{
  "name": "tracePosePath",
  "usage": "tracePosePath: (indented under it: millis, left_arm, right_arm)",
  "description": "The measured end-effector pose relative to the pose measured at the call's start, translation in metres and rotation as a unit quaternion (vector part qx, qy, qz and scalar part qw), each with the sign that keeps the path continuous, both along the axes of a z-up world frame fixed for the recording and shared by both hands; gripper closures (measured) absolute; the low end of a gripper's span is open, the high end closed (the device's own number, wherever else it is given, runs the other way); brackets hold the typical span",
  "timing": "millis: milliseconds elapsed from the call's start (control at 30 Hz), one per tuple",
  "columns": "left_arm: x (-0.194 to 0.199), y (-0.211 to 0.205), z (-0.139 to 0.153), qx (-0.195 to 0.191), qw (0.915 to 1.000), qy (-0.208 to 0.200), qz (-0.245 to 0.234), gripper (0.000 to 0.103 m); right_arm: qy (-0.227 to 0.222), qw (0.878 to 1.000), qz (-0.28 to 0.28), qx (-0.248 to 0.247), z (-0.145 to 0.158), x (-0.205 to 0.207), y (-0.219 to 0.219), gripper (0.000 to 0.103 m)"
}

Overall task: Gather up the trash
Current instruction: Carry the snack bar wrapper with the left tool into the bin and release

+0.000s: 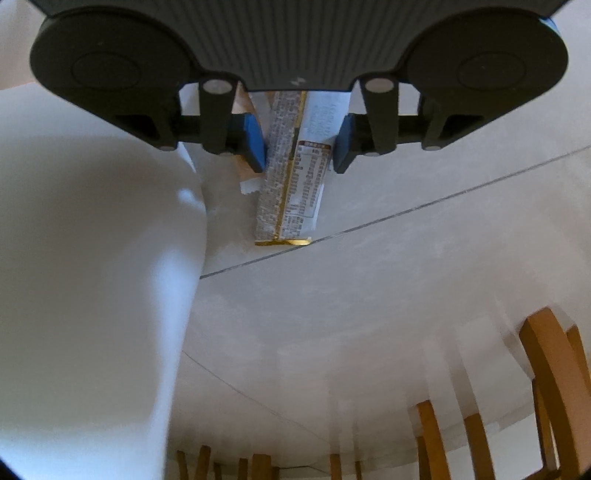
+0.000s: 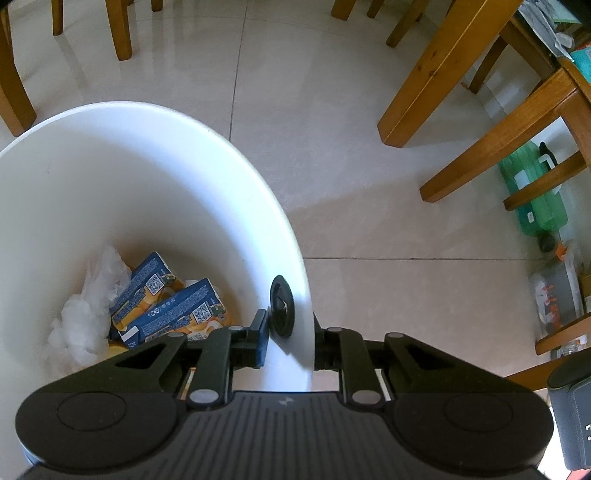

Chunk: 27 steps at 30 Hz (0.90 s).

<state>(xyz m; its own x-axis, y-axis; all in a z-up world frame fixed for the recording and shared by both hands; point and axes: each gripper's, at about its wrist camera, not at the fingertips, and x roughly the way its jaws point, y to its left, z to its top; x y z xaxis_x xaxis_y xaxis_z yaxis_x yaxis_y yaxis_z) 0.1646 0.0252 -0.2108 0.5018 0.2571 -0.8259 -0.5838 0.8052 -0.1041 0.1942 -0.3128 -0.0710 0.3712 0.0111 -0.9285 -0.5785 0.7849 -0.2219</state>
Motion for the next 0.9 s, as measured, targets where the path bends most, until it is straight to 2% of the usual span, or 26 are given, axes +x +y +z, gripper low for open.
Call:
tracePosePath:
  millis: [233,400,567,667,900]
  left_arm:
    - [-0.01,0.012,0.01,-0.032,0.9991,-0.007,0.026,0.069]
    - [-0.02,0.033,0.031,-0.049,0.9976,-0.003,0.049,0.069]
    - [-0.028,0.044,0.079,-0.025,0.9989,-0.004,0.039,0.069]
    - [-0.028,0.047,0.112,-0.008,0.9997,-0.009,0.024,0.069]
    - [-0.016,0.041,0.2,0.008,0.9992,-0.025,-0.031,0.069]
  right_arm:
    - [0.004,1.0,0.001,0.004,0.0,0.002,-0.002,0.081]
    - [0.017,1.0,-0.004,0.013,0.001,0.004,-0.004,0.084]
    - [0.042,0.998,-0.026,0.035,0.002,0.012,-0.01,0.087]
    - [0.042,0.998,-0.023,0.033,0.002,0.011,-0.01,0.087]
    - [0.045,0.998,-0.023,0.034,0.003,0.013,-0.01,0.087]
